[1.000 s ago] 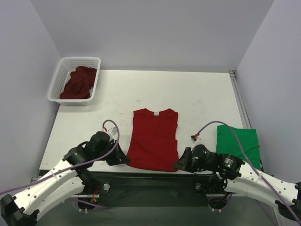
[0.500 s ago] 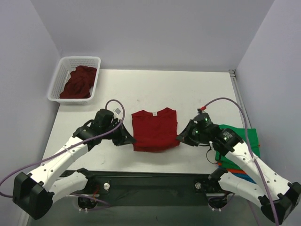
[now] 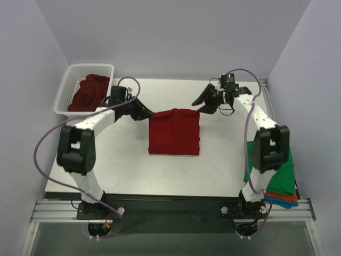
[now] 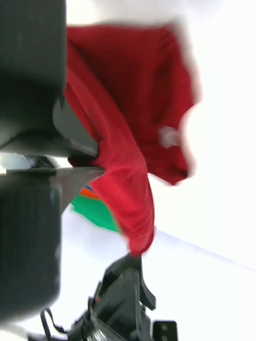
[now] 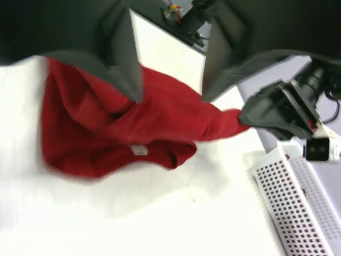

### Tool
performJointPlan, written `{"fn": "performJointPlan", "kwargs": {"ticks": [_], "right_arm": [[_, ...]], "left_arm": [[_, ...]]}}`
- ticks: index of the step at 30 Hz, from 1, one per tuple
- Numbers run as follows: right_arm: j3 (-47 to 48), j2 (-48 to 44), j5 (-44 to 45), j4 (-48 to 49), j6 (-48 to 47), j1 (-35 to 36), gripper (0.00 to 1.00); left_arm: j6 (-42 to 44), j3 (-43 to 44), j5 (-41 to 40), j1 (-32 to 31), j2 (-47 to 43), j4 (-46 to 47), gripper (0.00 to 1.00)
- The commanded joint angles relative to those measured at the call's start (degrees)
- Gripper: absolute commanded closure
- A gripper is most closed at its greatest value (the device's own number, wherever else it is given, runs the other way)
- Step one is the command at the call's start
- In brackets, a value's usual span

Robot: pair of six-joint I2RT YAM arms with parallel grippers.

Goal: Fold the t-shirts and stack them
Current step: Fold the long partially folded tshirt into a neat square

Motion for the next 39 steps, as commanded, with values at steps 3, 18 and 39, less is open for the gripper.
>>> {"fn": "performJointPlan", "kwargs": {"ticks": [3,18,39], "right_arm": [[16.1,16.7,-7.1,0.2,-5.9,-2.4,0.36],[-8.2,3.7,16.0,2.7,-12.3,3.1,0.33],[-14.2,11.8,15.6,14.6,-10.7,7.4,0.43]], "left_arm": [[2.6,12.3,2.9,5.2,14.5,9.3,0.47],[19.9,13.5,-16.7,-0.8,6.4,-11.5,0.75],[19.1,4.6,-21.2,-9.9,11.1,-8.1,0.98]]}}
